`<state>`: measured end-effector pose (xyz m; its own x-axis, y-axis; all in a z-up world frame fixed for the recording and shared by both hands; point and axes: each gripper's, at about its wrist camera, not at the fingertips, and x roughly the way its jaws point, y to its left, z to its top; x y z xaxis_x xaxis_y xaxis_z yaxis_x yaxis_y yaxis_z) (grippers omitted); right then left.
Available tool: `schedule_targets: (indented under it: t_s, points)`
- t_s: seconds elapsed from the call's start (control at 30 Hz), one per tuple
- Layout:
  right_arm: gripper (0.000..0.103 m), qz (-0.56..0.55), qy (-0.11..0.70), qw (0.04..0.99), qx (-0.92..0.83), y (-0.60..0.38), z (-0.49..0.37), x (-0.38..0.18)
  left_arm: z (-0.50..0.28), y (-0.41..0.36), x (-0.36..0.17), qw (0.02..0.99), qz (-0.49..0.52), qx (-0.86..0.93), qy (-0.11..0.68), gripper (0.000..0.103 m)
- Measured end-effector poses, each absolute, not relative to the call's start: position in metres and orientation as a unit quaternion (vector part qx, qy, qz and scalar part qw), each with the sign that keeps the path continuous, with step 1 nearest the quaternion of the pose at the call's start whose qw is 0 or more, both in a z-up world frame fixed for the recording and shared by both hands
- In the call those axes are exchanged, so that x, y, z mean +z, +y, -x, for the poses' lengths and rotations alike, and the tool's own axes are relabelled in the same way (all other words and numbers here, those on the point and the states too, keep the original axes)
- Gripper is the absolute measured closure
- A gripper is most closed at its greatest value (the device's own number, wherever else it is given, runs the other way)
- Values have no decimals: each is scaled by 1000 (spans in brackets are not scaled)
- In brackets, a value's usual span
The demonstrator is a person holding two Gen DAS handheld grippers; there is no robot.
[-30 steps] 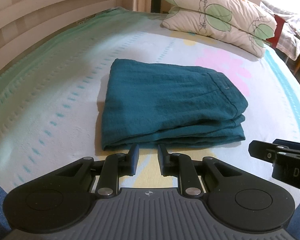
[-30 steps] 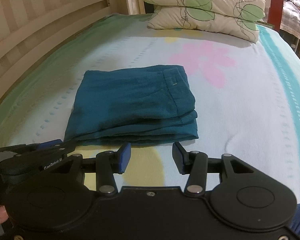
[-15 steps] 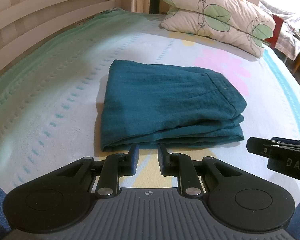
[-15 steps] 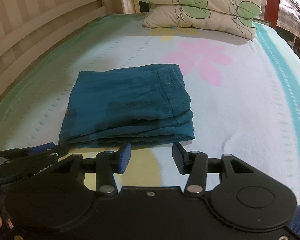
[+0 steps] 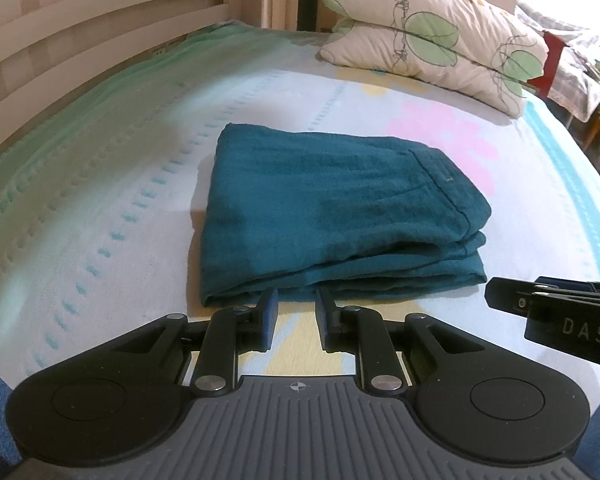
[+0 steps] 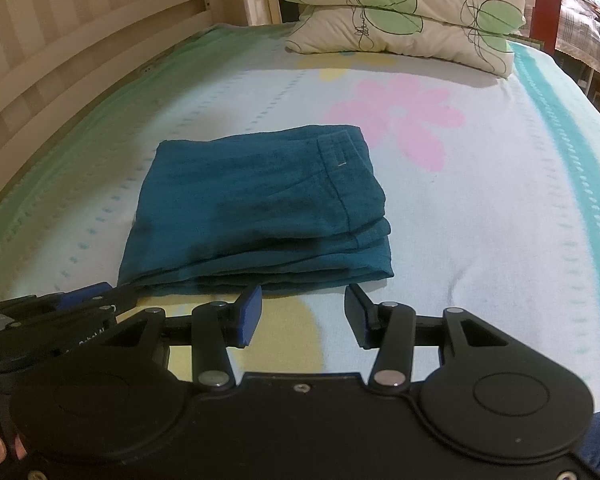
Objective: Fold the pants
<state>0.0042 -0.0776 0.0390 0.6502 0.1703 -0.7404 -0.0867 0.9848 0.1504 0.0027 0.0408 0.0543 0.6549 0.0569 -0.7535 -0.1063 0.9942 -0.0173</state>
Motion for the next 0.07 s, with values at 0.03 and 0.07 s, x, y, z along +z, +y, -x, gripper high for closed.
schedule_targets:
  t_s: [0.03, 0.07]
  points:
    - [48, -51, 413, 907, 71, -77, -4, 39, -3, 41, 54, 909, 31, 44, 413, 83]
    - [48, -52, 413, 907, 71, -78, -4, 38, -3, 41, 55, 909, 32, 43, 413, 83]
